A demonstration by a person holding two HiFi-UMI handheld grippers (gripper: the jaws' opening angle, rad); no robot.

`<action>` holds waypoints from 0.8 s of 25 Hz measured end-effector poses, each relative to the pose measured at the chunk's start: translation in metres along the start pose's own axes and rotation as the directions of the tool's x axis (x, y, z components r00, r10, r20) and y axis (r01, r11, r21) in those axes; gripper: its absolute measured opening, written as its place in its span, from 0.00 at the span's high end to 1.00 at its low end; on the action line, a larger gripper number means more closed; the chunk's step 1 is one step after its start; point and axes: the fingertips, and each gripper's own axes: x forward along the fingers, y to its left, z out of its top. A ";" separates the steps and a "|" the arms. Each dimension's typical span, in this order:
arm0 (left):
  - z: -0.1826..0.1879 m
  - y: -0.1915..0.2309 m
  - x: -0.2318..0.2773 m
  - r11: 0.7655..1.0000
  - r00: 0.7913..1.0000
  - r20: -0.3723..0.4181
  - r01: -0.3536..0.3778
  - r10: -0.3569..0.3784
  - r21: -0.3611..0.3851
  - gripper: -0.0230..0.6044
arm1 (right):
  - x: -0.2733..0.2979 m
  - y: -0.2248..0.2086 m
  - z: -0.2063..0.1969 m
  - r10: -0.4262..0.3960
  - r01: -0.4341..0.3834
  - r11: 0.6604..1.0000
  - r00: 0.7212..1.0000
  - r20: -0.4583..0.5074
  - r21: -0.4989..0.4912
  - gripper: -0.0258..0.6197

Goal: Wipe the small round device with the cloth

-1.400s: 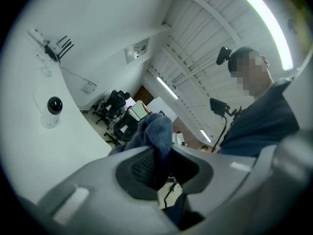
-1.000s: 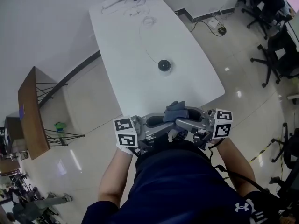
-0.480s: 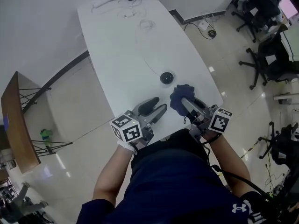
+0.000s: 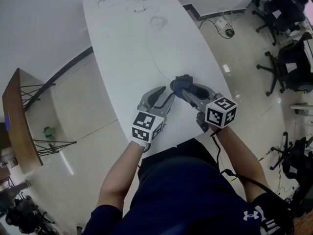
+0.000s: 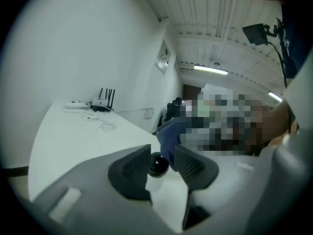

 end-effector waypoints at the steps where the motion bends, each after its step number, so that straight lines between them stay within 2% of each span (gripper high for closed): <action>1: 0.000 -0.001 0.003 1.000 1.000 -0.006 -0.006 0.006 0.003 0.73 | 0.008 0.002 -0.002 0.019 -0.019 0.999 0.999 -0.032 -0.027 0.78; 5: -0.008 0.000 0.011 0.999 0.998 -0.045 -0.037 0.036 0.000 0.74 | 0.029 -0.005 -0.014 0.063 -0.072 0.996 0.985 -0.163 -0.051 0.78; 8: -0.015 0.001 0.014 0.998 0.994 -0.098 -0.054 0.056 0.023 0.75 | 0.036 -0.012 -0.016 0.081 -0.089 0.996 0.975 -0.208 -0.029 0.78; 10: -0.018 0.001 0.017 0.997 0.989 -0.134 -0.061 0.068 0.053 0.75 | 0.036 -0.019 -0.012 0.067 -0.076 0.997 0.975 -0.212 -0.034 0.78; 14: -0.018 0.003 0.035 0.988 0.987 -0.134 -0.073 0.091 0.135 0.75 | 0.034 -0.047 -0.004 0.024 -0.025 1.000 0.980 -0.198 -0.003 0.78; 17: -0.022 0.000 0.049 0.986 0.982 -0.167 -0.059 0.085 0.154 0.75 | 0.033 -0.069 -0.006 0.014 -0.002 0.998 0.982 -0.191 0.064 0.78; 20: -0.027 0.003 0.055 0.985 0.974 -0.200 -0.076 0.107 0.154 0.76 | 0.032 -0.090 -0.017 0.002 0.028 0.987 0.983 -0.186 0.161 0.79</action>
